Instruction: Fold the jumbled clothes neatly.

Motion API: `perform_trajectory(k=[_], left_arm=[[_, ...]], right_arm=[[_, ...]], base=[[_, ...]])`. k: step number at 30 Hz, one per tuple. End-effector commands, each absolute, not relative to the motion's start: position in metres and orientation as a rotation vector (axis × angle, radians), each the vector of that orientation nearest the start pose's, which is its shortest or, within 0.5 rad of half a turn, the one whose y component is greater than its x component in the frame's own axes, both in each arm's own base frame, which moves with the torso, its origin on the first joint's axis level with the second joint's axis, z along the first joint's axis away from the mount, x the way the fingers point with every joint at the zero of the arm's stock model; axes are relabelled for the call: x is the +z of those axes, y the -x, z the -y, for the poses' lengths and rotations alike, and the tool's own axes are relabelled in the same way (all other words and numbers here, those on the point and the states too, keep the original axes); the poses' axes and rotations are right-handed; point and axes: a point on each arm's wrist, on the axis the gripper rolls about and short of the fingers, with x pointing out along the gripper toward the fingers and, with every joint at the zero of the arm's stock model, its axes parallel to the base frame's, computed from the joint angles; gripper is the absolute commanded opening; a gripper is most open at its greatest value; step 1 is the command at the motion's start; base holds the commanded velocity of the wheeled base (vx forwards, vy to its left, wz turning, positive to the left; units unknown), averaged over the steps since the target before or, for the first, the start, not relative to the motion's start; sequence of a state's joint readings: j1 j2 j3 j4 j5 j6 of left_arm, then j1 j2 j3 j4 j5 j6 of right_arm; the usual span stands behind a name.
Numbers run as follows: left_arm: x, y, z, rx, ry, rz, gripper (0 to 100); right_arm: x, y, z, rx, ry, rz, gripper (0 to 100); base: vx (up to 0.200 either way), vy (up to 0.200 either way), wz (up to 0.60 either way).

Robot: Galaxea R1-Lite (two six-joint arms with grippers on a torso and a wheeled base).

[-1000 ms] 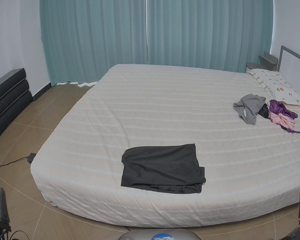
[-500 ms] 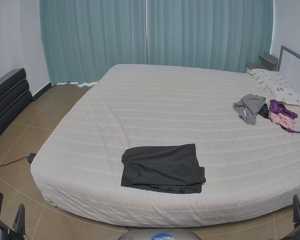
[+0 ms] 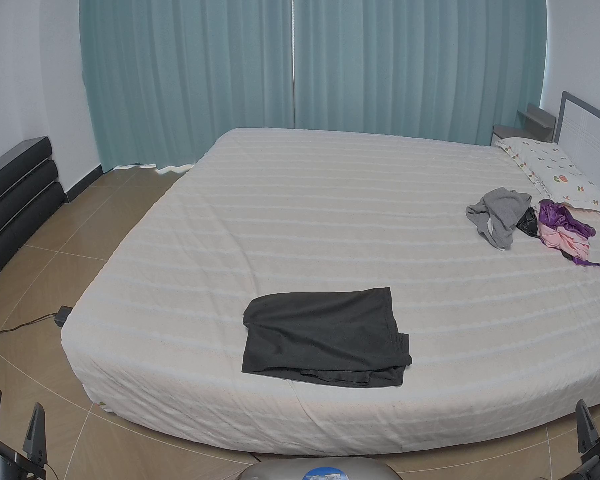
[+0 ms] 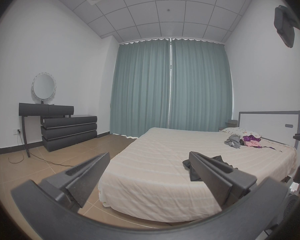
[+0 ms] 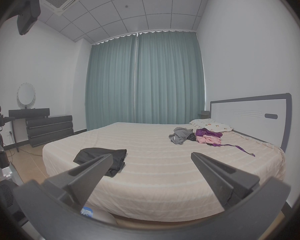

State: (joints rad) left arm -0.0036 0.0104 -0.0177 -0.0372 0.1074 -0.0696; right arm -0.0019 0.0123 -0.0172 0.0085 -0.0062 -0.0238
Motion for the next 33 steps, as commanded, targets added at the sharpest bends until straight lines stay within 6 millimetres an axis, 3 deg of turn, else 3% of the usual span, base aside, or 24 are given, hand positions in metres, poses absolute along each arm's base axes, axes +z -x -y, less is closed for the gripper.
perform_trajectory(k=[1, 5, 33], left_arm=[[0.0791, 0.0225, -0.0022, 0.088, 0.072, 0.031, 100], [0.0758, 0.0221, -0.0001, -0.006, 0.044, -0.008, 100], [0.0756, 0.0225, -0.0002, 0.002, -0.002, -0.005, 100]], right_arm=[[0.0757, 0.0229, 0.0000, -0.005, 0.029, -0.005, 100], [0.0754, 0.0227, -0.0001, 0.000, 0.021, -0.003, 100], [0.0755, 0.0227, 0.0000, -0.005, 0.017, -0.002, 100]], base=[[0.000, 0.000, 0.00], [0.000, 0.000, 0.00], [0.000, 0.000, 0.00]])
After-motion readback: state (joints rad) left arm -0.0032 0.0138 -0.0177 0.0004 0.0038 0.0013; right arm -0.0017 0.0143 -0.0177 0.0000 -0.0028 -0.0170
